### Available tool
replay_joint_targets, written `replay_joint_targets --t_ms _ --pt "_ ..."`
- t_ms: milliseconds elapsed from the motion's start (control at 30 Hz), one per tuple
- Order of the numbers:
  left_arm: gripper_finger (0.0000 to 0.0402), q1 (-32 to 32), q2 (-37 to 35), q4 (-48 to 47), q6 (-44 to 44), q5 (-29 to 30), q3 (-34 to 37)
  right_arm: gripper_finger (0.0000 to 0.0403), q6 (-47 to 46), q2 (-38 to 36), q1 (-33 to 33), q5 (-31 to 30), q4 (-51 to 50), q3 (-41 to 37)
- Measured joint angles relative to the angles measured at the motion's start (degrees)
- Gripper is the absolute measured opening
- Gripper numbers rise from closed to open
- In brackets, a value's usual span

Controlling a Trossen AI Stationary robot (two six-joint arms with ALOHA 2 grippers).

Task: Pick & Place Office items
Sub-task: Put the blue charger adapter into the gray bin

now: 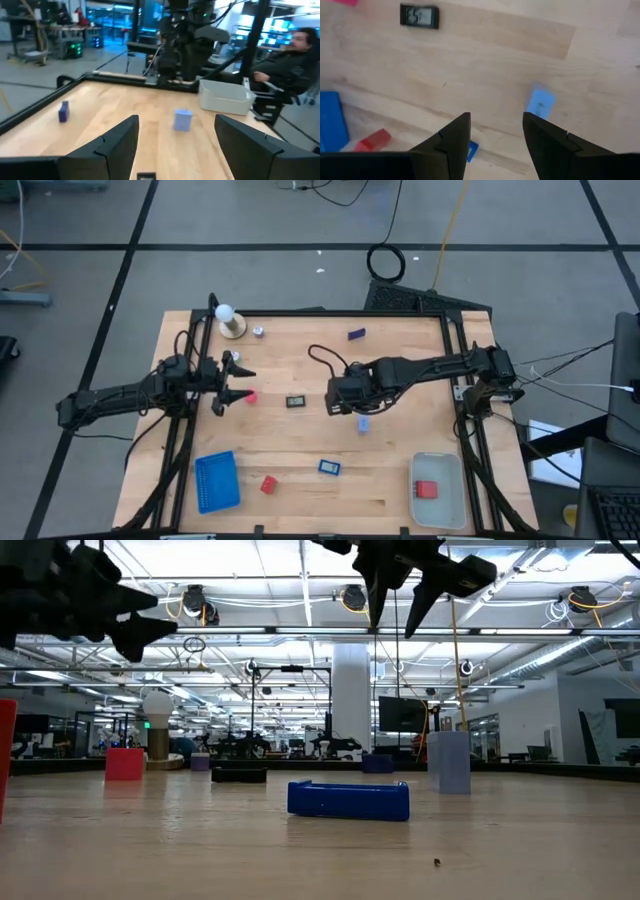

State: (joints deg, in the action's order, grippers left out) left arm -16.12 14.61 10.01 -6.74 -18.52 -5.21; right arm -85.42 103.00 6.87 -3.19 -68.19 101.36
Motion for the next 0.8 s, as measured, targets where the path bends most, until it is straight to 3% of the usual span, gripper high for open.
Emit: replay_joint_targets --t_ms 200,400,800 --pt "0.0259 0.0 0.0 -1.3 -3.8 -2.9 0.0 0.0171 -6.3 0.0 0.0 1.3 0.4 -4.4" --pt "0.0259 0.0 0.0 0.2 -5.2 -8.5 0.0 0.0188 -10.5 0.0 0.8 12.5 6.9 -14.0" --pt "0.0259 0.0 0.0 0.1 -5.6 -13.0 0.0 0.0274 -13.4 0.0 1.1 9.1 18.7 -23.0"
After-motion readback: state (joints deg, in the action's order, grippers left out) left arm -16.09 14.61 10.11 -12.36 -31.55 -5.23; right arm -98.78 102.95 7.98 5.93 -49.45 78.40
